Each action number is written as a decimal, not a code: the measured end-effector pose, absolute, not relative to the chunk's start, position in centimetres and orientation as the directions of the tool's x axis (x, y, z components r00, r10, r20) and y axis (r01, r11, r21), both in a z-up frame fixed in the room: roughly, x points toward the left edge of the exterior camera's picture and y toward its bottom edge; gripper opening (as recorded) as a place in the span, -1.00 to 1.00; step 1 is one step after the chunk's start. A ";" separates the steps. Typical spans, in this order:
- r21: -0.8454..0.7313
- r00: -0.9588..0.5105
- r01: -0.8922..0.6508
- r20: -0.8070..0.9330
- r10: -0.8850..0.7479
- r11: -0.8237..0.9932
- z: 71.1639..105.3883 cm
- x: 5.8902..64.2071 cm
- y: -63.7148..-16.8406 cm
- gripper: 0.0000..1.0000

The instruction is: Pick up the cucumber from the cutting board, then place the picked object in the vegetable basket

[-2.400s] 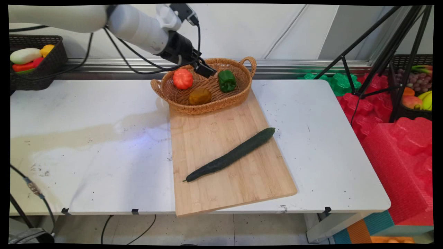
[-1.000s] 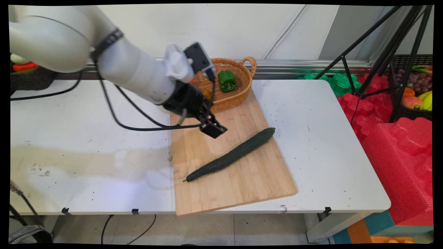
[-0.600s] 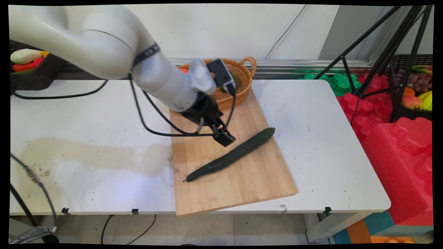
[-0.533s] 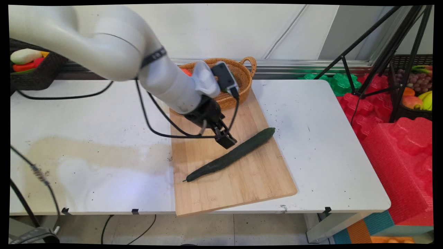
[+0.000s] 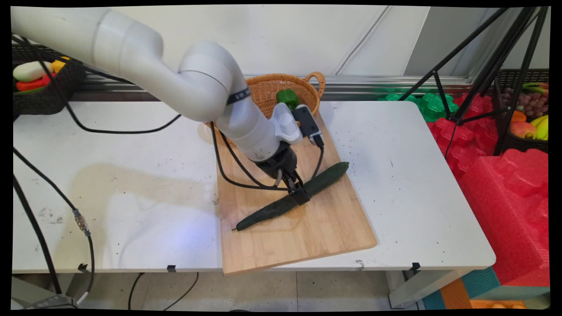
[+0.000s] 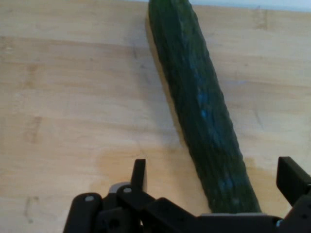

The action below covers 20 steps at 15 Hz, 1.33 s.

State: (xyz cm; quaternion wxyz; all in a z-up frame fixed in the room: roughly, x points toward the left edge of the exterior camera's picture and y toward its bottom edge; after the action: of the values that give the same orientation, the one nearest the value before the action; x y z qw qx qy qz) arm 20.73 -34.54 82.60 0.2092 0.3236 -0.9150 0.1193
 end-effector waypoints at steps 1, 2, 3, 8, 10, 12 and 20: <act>-0.079 -0.704 -0.641 0.456 -0.544 0.763 82.3 20.5 -34.7 1.00; -0.074 -0.705 -0.641 0.453 -0.547 0.764 81.9 20.3 -34.8 1.00; -0.070 -0.706 -0.639 0.448 -0.548 0.766 81.6 20.1 -34.9 1.00; -0.055 -0.708 -0.639 0.432 -0.559 0.767 80.3 19.4 -35.3 1.00; -0.053 -0.708 -0.640 0.426 -0.563 0.766 79.9 19.3 -35.4 1.00; -0.051 -0.707 -0.642 0.424 -0.566 0.765 79.7 19.2 -35.3 -1.00; -0.072 -0.683 -0.663 0.466 -0.562 0.745 82.2 19.8 -34.2 -1.00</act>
State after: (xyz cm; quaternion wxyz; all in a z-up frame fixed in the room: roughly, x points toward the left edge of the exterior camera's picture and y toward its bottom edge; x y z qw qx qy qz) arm 19.77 -34.23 82.19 0.2124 0.3367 -0.9097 0.1183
